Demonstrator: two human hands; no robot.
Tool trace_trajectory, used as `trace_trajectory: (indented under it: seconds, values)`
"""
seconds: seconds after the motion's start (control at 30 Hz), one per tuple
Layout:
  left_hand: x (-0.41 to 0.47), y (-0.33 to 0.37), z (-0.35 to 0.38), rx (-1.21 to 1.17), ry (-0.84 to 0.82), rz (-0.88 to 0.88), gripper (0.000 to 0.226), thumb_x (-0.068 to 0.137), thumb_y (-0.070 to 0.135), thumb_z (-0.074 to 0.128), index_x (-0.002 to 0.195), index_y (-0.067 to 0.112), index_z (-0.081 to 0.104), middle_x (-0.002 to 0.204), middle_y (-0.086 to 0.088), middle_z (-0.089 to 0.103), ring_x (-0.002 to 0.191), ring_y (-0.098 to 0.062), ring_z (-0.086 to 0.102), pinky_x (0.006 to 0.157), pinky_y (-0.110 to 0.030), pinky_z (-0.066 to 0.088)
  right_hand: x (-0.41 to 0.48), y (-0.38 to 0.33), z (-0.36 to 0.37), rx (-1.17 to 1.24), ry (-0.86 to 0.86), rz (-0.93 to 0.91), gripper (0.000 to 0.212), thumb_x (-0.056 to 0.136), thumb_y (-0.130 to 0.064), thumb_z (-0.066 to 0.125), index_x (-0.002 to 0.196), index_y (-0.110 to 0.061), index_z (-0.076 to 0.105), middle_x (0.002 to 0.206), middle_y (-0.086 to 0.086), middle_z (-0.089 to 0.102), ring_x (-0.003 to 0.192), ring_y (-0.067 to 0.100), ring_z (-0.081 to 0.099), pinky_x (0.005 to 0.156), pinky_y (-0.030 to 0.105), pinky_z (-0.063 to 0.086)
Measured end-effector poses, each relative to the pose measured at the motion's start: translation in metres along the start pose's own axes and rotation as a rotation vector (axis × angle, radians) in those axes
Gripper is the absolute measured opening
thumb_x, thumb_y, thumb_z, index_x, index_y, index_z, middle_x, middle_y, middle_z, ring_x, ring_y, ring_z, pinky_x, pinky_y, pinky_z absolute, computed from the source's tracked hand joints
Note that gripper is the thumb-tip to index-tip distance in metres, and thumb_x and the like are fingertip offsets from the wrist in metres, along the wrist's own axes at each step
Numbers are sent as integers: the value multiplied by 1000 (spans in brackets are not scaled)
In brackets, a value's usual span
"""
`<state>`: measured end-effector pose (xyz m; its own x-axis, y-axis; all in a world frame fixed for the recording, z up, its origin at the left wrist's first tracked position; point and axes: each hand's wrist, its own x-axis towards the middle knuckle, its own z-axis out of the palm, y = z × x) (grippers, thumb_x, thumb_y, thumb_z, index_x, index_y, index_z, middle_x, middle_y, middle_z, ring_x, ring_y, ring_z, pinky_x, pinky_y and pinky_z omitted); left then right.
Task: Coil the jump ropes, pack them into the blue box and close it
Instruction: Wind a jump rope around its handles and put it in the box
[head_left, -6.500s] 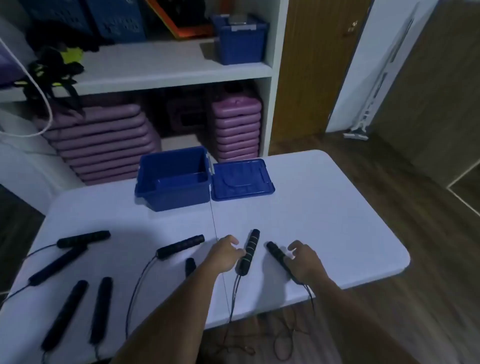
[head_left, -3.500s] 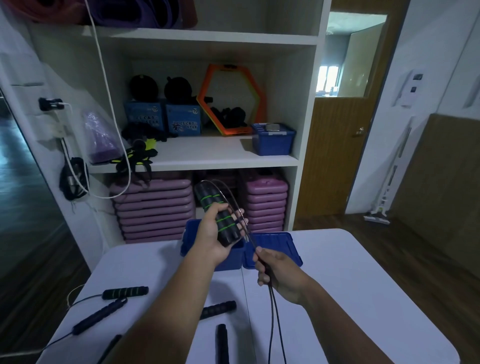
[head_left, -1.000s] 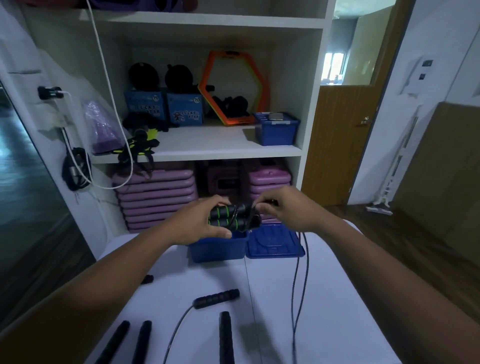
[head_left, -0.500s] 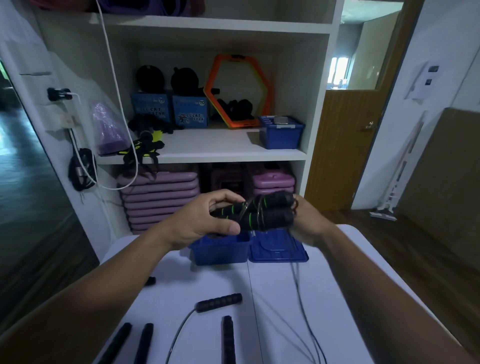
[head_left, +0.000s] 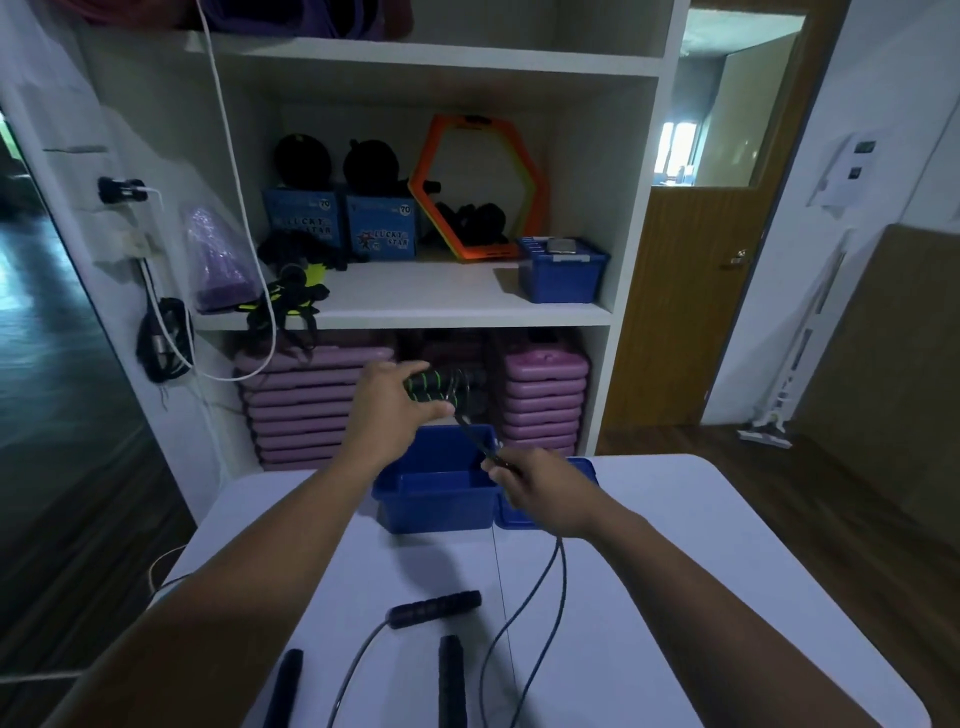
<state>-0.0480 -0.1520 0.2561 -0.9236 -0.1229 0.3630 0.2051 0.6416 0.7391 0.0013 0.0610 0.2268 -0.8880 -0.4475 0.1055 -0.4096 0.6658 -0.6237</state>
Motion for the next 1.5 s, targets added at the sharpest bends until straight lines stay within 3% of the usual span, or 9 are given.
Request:
trace_trajectory:
  seconds: [0.13,0.27,0.5,0.77,0.87,0.97,1.2,1.37,1.5]
  values:
    - [-15,-1,1,126,-200,141,64,81,39,79,139,26,54,120,6,38,99,-12,45,92,-26,41,1,-15,-26,-247,87,-112,21,102,-25,48,103,-13,66,82,4,66,68,20,56,60,38,43]
    - [-27,4,-12,58,-296,227,44,90,41,68,128,27,53,122,13,49,99,-3,51,81,-16,42,1,-24,-64,-214,167,-125,15,100,-28,54,97,-21,67,86,0,70,74,14,65,69,38,55]
    - [-51,29,-22,-221,-228,325,8,94,20,66,101,20,70,73,16,66,67,-3,59,64,-12,43,5,-45,-107,88,24,-167,11,79,-21,79,85,-12,79,76,2,75,69,7,66,71,22,51]
    - [-59,41,-20,-682,-131,119,11,85,18,70,84,27,77,82,2,72,81,-20,65,80,-40,53,2,-12,-79,703,68,-76,15,87,-21,65,76,-17,74,79,10,68,74,27,60,74,42,49]
    - [-61,51,-13,-829,-66,-18,24,89,6,68,78,25,77,79,-4,69,81,-25,61,78,-43,51,2,-5,-43,796,165,-65,23,99,-4,47,85,-5,67,75,7,67,69,19,61,66,32,54]
    - [-61,58,-5,-921,9,-168,25,91,5,64,76,21,75,75,-4,69,74,-20,60,65,-33,47,0,-8,-13,905,216,26,35,99,-2,39,78,-16,63,63,3,51,50,11,36,48,24,31]
    - [-40,53,2,-830,226,-274,17,89,11,68,77,22,74,83,4,72,86,-20,65,69,-41,57,-5,-6,11,672,176,72,33,106,-29,36,114,-14,64,61,1,49,48,9,35,47,23,31]
    - [-24,38,0,-455,339,-39,6,91,24,67,90,19,70,77,1,66,60,-12,54,55,-36,45,-6,-4,4,288,70,66,24,103,-30,43,108,-15,61,66,-3,55,55,5,47,57,25,42]
    - [-21,31,3,-71,365,218,12,94,23,63,97,12,59,88,-1,61,72,-17,56,58,-32,44,-10,-16,-5,18,12,-10,23,102,-31,46,94,-13,59,72,3,57,60,14,47,57,32,39]
